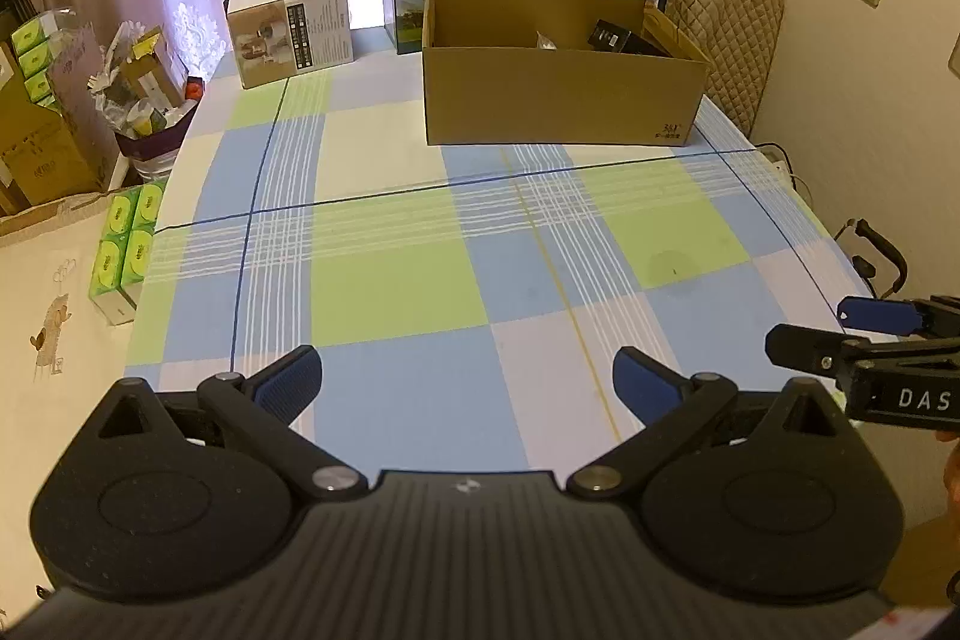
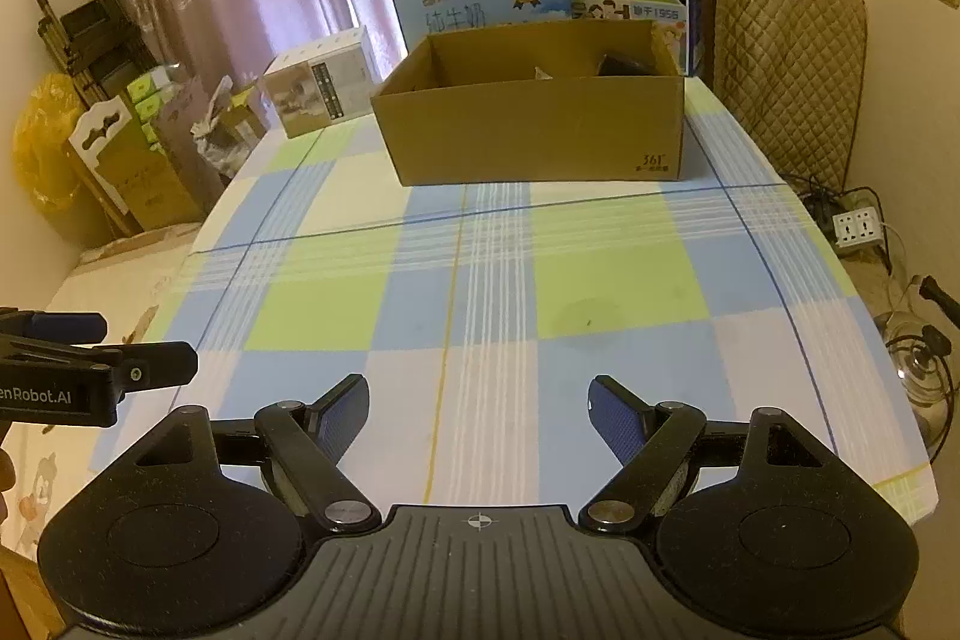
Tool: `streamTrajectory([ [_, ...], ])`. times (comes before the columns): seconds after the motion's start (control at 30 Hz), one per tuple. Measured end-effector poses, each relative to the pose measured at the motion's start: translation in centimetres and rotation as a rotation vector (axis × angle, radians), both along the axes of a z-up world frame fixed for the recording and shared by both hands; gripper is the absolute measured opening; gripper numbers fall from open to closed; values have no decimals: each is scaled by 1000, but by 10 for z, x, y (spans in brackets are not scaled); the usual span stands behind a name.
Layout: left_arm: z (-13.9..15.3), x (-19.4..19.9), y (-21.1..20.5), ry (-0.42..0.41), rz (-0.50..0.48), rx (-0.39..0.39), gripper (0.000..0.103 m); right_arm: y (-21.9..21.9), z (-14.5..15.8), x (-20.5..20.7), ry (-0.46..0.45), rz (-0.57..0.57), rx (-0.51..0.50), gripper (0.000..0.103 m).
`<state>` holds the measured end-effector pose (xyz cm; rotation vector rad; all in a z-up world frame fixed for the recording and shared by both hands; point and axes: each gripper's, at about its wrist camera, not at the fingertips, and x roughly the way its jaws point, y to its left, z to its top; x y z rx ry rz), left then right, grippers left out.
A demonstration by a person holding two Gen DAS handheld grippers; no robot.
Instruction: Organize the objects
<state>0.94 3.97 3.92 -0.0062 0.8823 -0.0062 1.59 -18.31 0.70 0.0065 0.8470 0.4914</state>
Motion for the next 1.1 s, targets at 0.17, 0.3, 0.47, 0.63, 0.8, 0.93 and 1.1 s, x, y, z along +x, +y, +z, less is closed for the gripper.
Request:
streamTrajectory([
  [0.17, -1, -2, 1, -1, 1, -2, 102, 3, 1, -2, -5, 2, -15, 77],
  [0.3, -2, -3, 0, 1, 1, -1, 102, 4, 1, -3, -5, 3, -14, 77],
  [0.47, -3, -3, -1, 4, -4, -1, 102, 5, 1, -2, -4, 3, -13, 77],
  [0.63, -4, -2, -2, 9, -6, -1, 102, 5, 1, -2, -3, 2, -14, 77],
  [0.8, -4, -1, -3, 7, -9, -2, 102, 5, 1, -2, -2, 0, -14, 77],
  [0.93, -4, 1, -4, 1, -12, -6, 102, 4, 0, -1, 0, -3, -12, 77],
  [1.1, -3, 6, -8, -12, -19, -8, 102, 0, 0, 3, 2, -8, -11, 77],
])
